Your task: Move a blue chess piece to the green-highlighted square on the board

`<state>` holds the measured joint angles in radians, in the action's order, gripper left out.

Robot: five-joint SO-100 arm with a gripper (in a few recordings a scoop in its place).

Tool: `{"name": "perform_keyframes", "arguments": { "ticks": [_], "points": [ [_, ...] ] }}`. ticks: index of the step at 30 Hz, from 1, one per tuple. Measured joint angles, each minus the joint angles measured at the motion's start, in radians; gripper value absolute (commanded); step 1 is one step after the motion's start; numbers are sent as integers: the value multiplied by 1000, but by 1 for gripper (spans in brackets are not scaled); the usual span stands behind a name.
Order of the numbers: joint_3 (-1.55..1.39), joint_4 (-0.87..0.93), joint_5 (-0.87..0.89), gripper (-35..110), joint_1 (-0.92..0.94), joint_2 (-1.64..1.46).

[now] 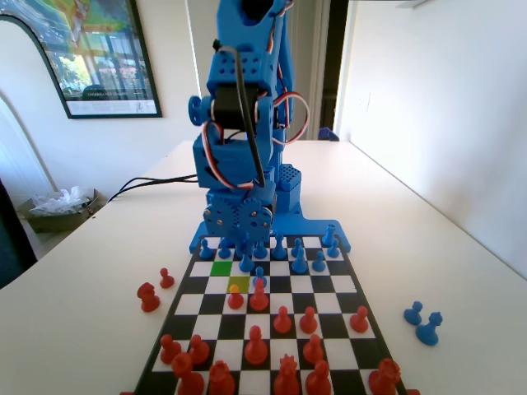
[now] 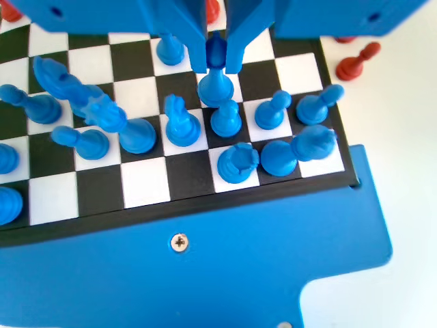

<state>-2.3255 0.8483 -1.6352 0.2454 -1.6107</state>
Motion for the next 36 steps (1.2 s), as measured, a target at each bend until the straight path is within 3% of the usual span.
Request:
{"name": "perform_keyframes", "arguments": {
  "ticks": [21, 36],
  "points": [
    [132, 51, 74, 1, 71, 60],
    [89, -35, 20, 1, 117, 71]
  ]
}}
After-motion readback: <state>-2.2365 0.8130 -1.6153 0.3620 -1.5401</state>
